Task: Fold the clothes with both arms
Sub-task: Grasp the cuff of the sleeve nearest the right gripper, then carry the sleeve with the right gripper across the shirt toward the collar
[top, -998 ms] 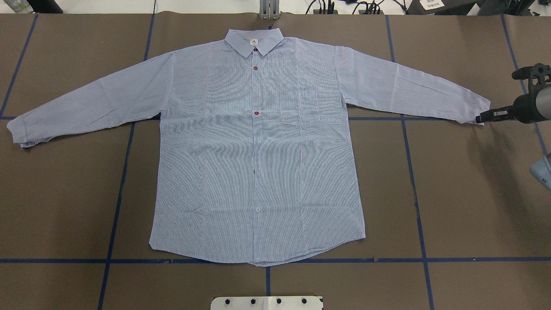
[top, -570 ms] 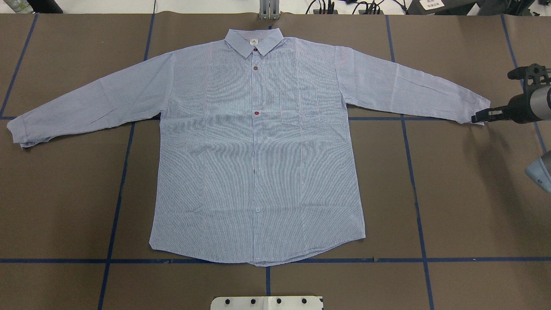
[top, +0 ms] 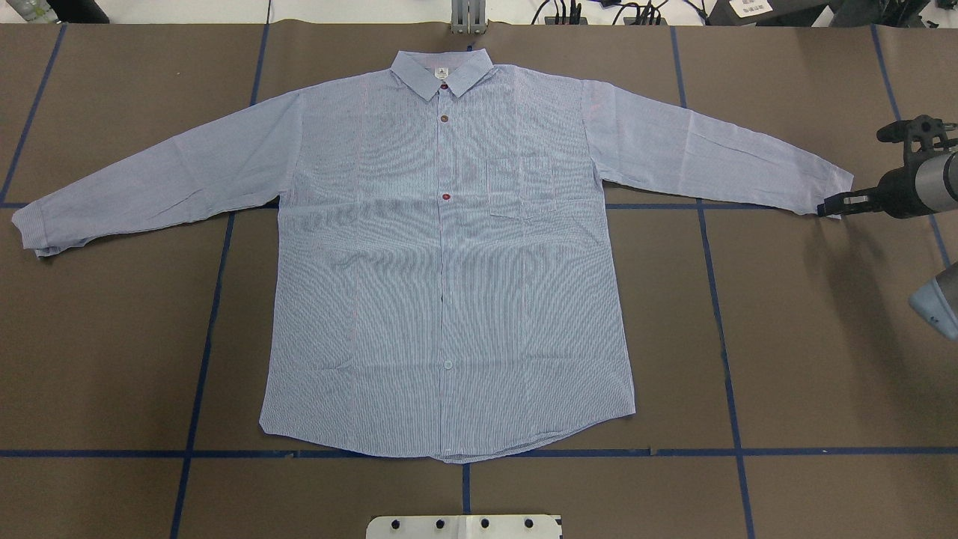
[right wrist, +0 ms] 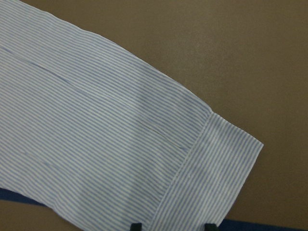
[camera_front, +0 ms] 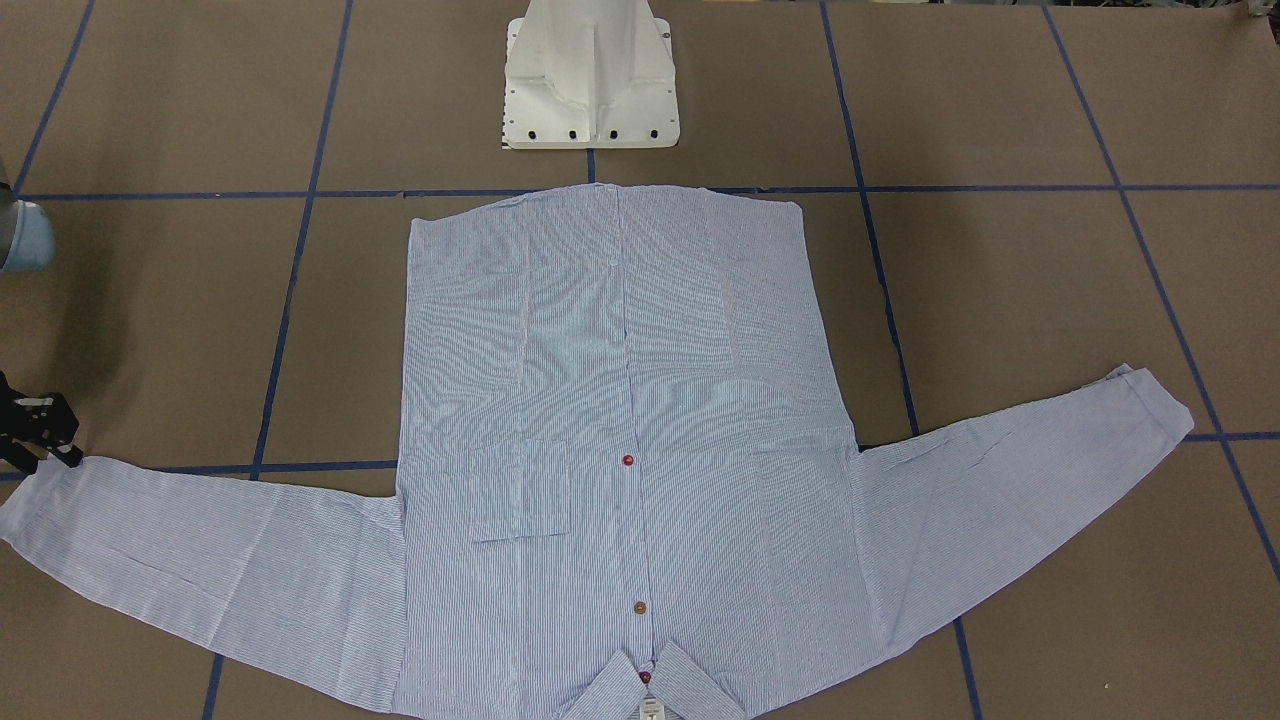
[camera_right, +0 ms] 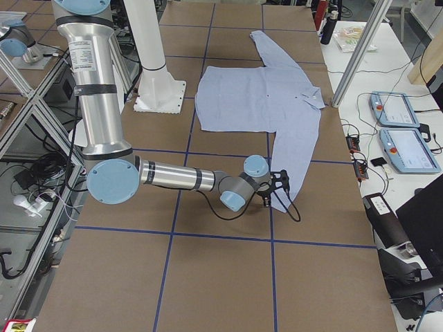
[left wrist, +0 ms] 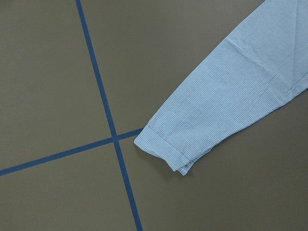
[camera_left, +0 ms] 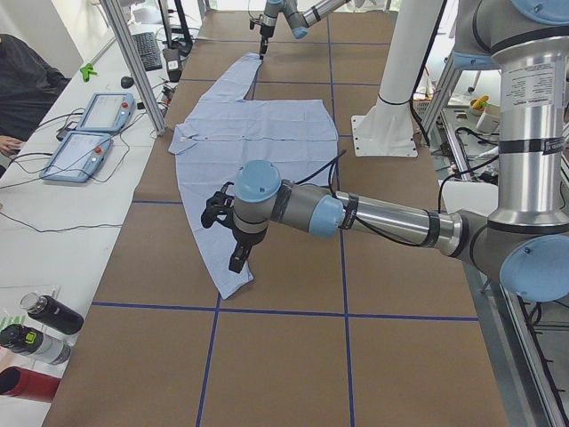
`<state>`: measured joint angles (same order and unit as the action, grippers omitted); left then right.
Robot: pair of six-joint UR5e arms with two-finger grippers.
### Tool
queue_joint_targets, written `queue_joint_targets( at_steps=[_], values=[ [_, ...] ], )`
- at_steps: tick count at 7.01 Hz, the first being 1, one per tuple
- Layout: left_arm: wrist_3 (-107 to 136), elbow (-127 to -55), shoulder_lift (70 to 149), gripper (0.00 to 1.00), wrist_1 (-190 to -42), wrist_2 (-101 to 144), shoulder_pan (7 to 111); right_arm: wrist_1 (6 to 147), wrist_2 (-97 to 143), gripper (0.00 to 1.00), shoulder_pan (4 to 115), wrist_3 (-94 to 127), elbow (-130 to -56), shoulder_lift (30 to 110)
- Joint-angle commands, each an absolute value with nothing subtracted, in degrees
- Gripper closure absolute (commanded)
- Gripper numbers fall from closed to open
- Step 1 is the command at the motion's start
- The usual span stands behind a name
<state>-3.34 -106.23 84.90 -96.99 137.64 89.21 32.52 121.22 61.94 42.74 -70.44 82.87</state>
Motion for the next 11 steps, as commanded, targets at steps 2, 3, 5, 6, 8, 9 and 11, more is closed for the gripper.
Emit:
queue_joint_targets(
  at_steps=[2,3,5,6,8,9,11],
  values=[
    [-3.34,-106.17,84.9,0.0,-97.03,137.64,89.21,32.61,121.64,1.0,61.61,42.71,-71.19,82.53],
    [-3.34,-106.17,84.9,0.0,-97.03,137.64,89.21,33.22,121.99,1.0,61.61,42.89,-72.84,82.18],
    [-3.34,-106.17,84.9,0.0,-97.03,137.64,89.21,41.68,122.61,1.0,61.52,42.98,-78.36,78.86],
    [-3.34,-106.17,84.99,0.0,-97.03,137.64,89.21,50.71,122.43,1.0,61.52,43.07,-82.49,74.84],
    [-3.34,-106.17,84.99,0.0,-97.03,137.64,89.21,66.28,120.34,1.0,58.82,46.37,-87.26,64.31],
    [-3.34,-106.17,84.99,0.0,-97.03,137.64,89.21,70.01,115.62,1.0,53.84,50.23,-86.75,58.68],
    [-3.34,-106.17,84.99,0.0,-97.03,137.64,89.21,74.26,105.07,1.0,45.82,55.52,-81.87,47.35]
  ],
)
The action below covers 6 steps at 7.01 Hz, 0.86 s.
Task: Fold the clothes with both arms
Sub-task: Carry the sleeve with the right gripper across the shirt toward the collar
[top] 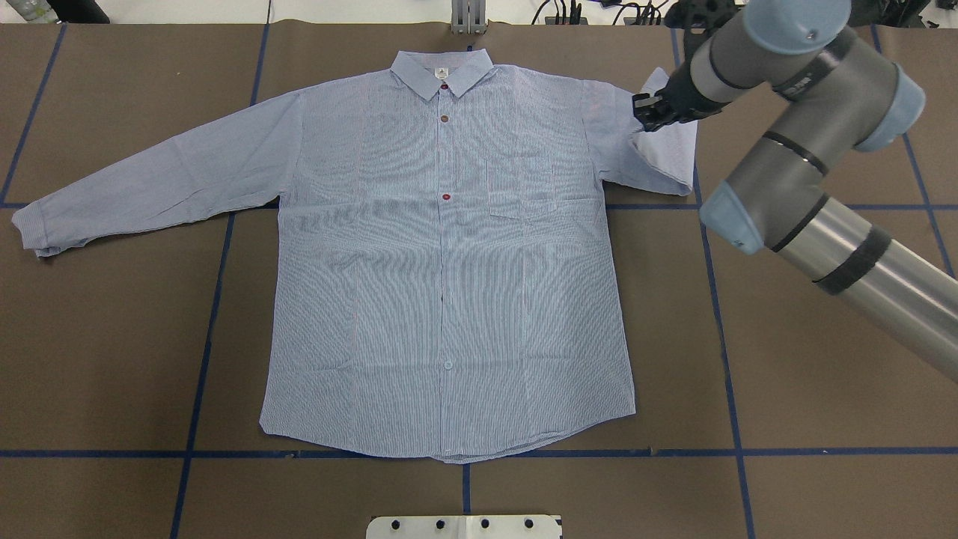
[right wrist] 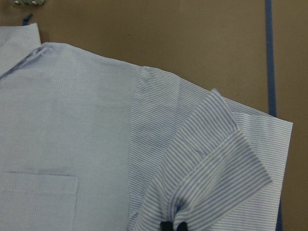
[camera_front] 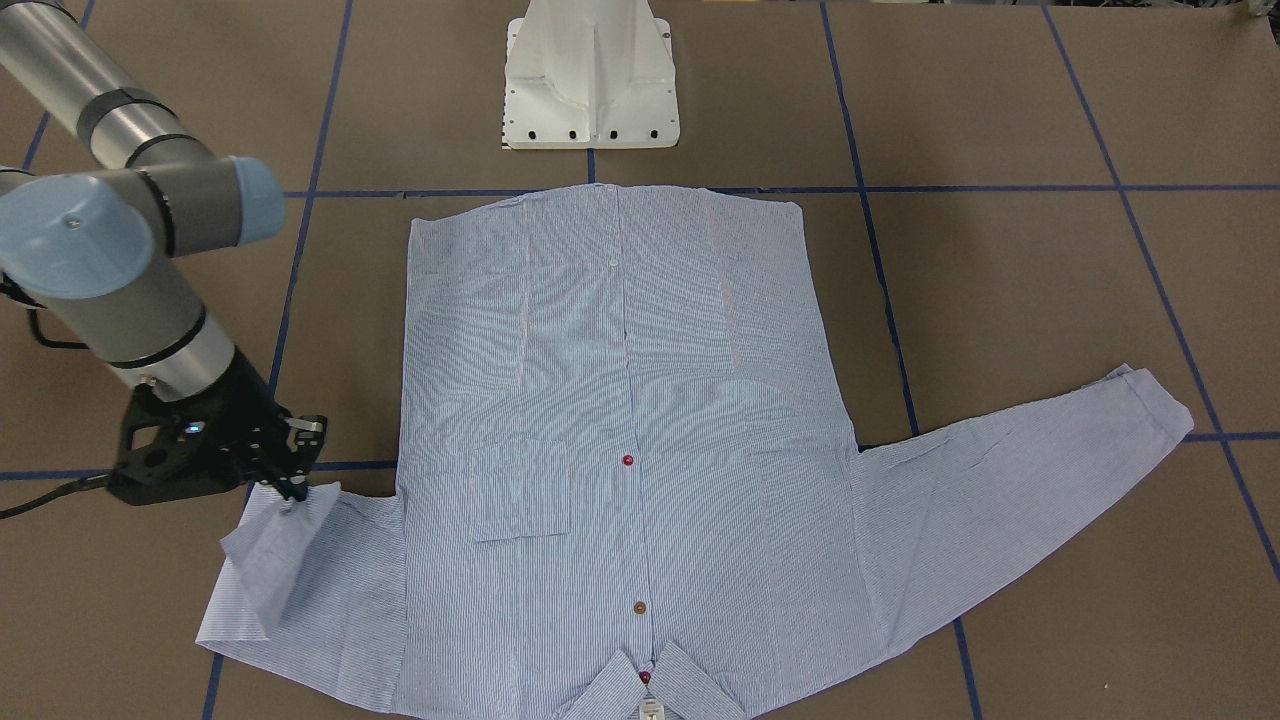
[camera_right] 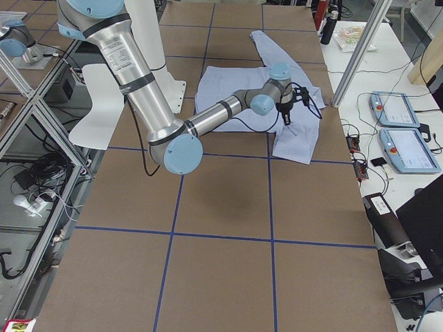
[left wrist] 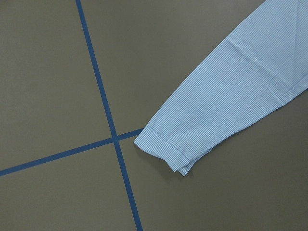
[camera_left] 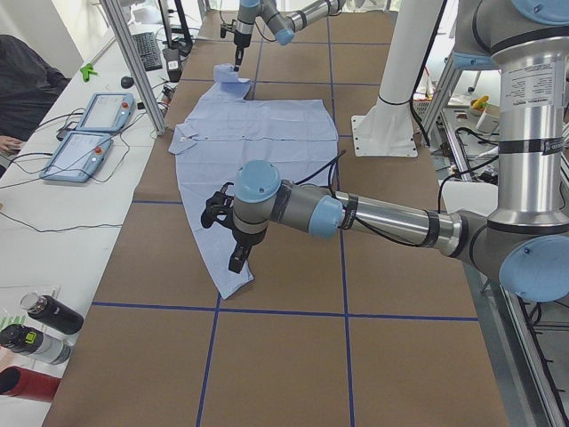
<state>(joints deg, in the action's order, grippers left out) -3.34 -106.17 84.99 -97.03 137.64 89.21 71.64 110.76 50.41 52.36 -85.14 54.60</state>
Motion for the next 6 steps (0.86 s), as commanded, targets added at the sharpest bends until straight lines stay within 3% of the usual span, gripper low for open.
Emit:
queue_joint_targets(
  at_steps=[1,4,6],
  values=[
    [-3.34,-105.91,84.99,0.0,-97.03,137.72,89.21,74.27,101.38,1.0,42.92,57.63,-75.47,39.54],
    [-3.34,-105.47,84.99,0.0,-97.03,137.81,89.21,74.18,90.65,1.0,35.53,58.01,-66.56,28.95],
    [-3.34,-104.94,84.99,0.0,-97.03,137.81,89.12,74.0,84.58,1.0,31.13,57.83,-63.12,27.08]
  ],
)
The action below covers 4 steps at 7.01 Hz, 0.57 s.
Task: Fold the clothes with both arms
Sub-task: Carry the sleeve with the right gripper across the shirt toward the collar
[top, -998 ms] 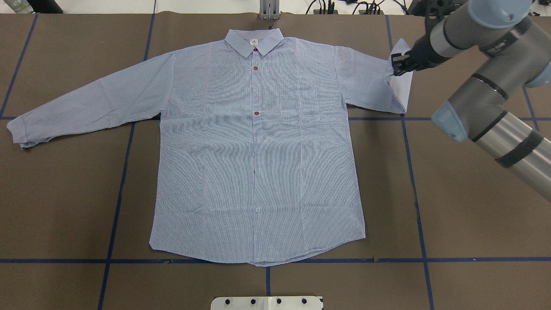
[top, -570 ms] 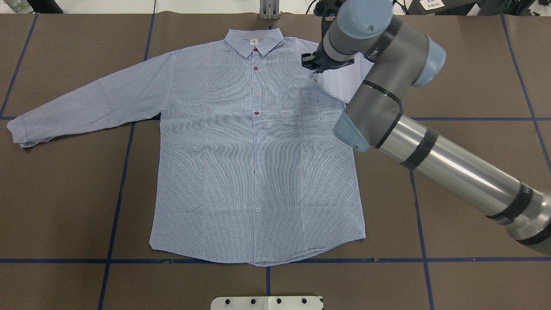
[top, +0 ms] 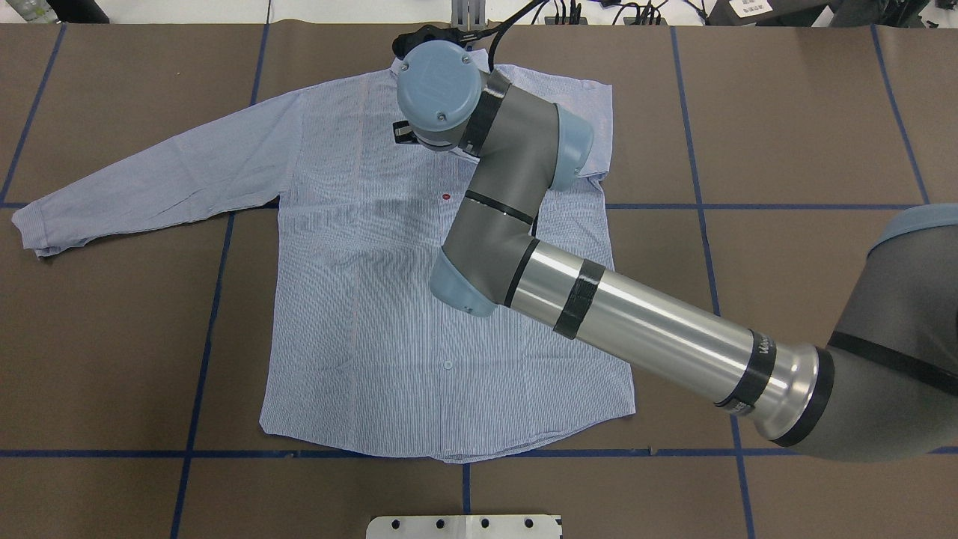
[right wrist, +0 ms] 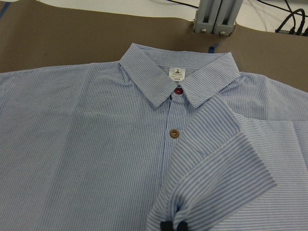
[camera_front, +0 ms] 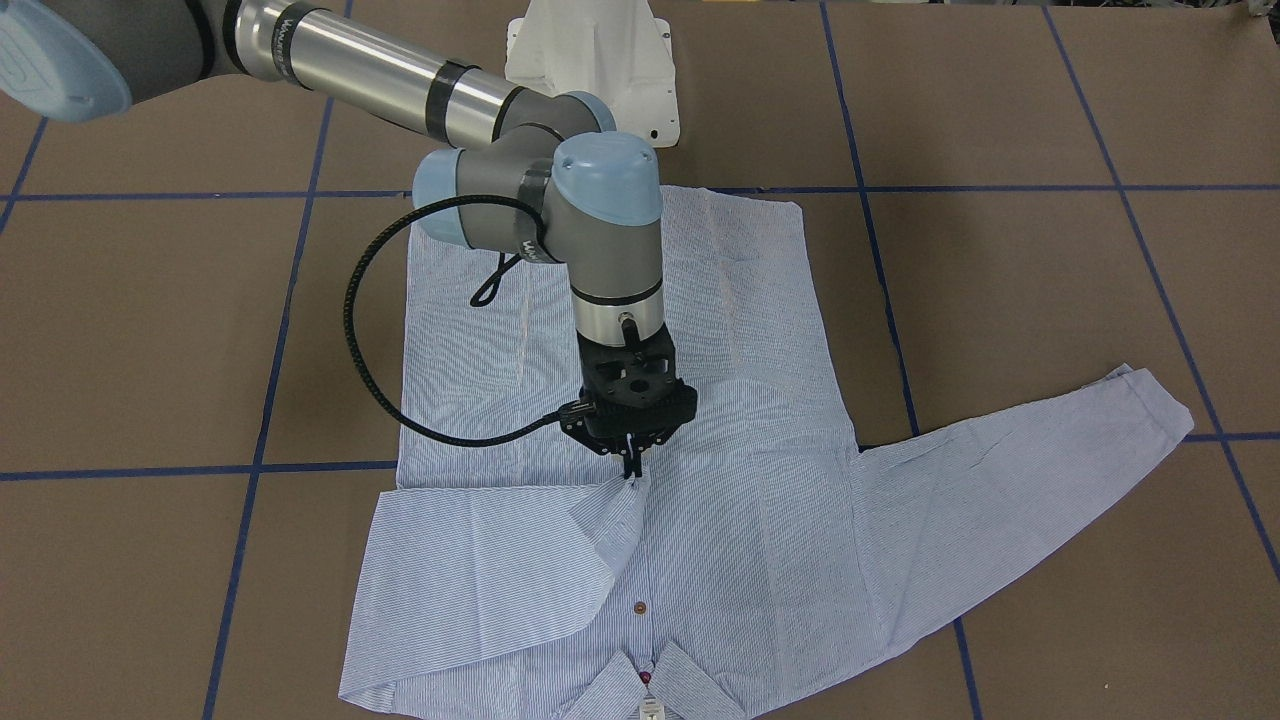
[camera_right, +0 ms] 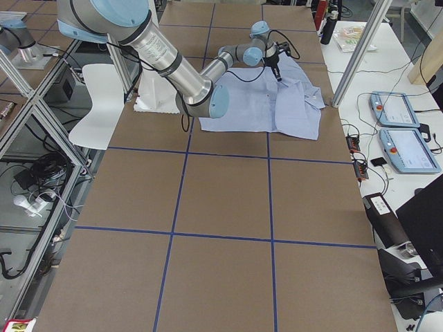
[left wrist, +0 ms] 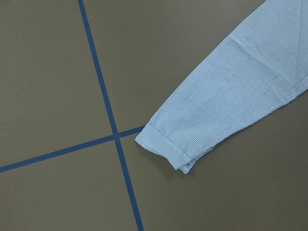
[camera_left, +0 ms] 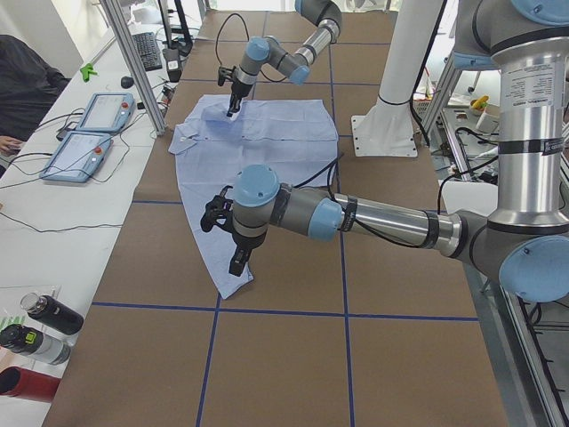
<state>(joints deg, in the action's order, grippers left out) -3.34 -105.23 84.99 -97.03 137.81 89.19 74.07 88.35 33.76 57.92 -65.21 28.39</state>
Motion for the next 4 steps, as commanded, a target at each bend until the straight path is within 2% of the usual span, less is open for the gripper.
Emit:
queue_joint_targets(
  at_steps=[1,2,3,4],
  values=[
    [-3.34,-104.85,84.99,0.0,-97.12,137.81,89.21,74.0,82.81,1.0,29.98,57.66,-59.45,24.72],
    [-3.34,-104.68,84.99,0.0,-97.29,137.81,89.21,74.0,82.01,1.0,29.36,57.4,-55.32,21.83],
    [-3.34,-104.68,84.99,0.0,-97.29,137.81,89.21,74.0,80.7,0.35,28.57,57.39,-52.93,20.49],
    [-3.43,-104.68,84.99,0.0,-97.29,137.81,89.21,74.0,79.64,0.05,27.96,57.48,-49.17,17.78]
  ],
)
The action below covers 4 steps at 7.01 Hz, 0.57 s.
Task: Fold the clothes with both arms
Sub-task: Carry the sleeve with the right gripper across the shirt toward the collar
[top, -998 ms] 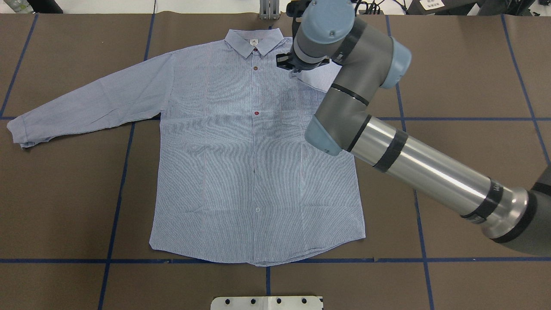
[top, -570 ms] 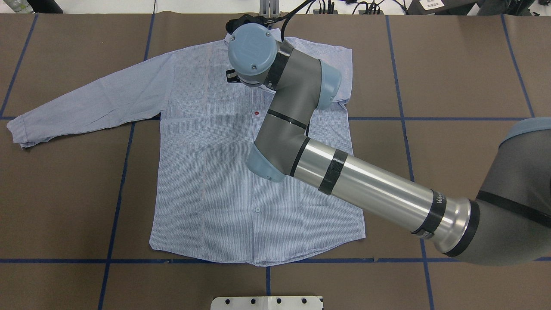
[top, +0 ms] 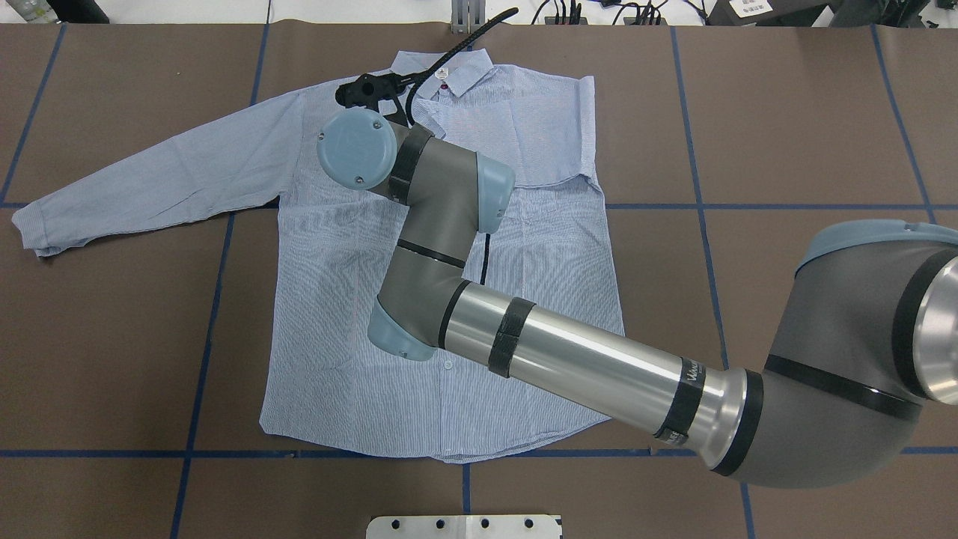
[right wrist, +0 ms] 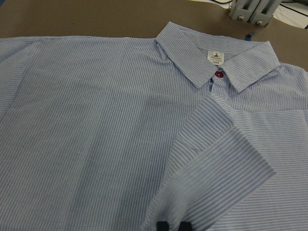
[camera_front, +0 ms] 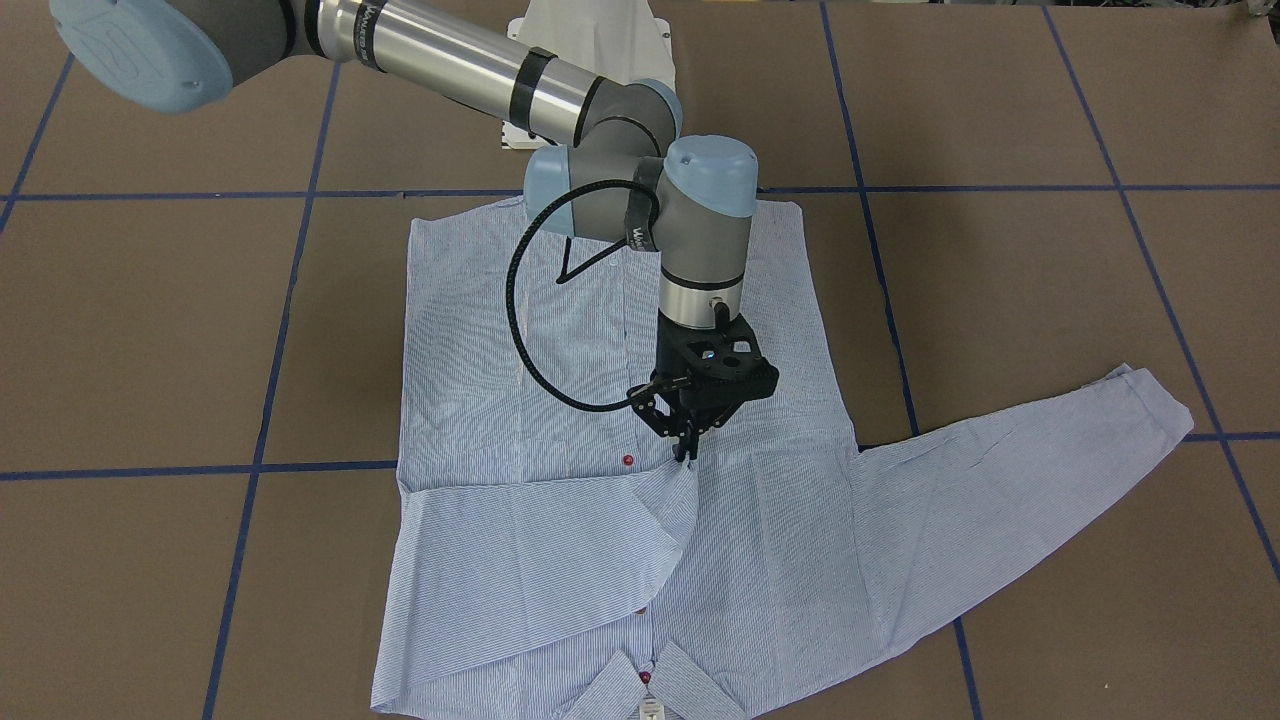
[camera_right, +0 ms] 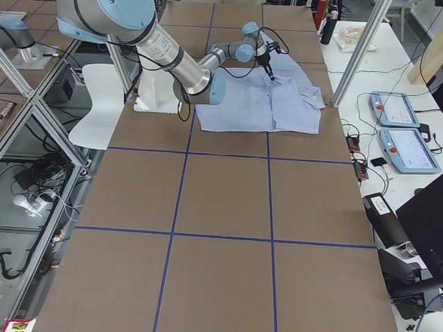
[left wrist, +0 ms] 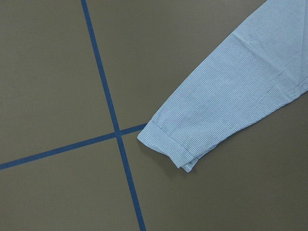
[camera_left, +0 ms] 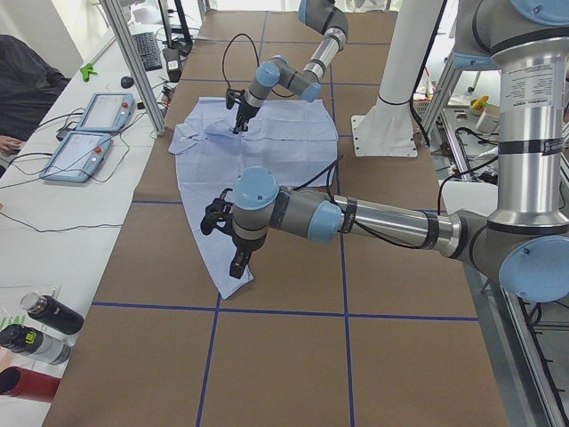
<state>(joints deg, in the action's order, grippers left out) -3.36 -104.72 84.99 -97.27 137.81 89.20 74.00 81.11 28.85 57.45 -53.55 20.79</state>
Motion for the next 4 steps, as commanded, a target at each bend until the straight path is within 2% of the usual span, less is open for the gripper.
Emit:
queue_joint_targets(
  at_steps=[1,4],
  values=[
    [-3.43,-104.68,84.99,0.0,-97.29,137.81,89.21,74.0,79.63,0.03,27.95,57.74,-45.3,14.45],
    [-3.43,-104.68,84.99,0.0,-97.29,137.9,89.21,73.83,81.29,0.02,28.82,57.66,-43.86,12.74]
  ],
)
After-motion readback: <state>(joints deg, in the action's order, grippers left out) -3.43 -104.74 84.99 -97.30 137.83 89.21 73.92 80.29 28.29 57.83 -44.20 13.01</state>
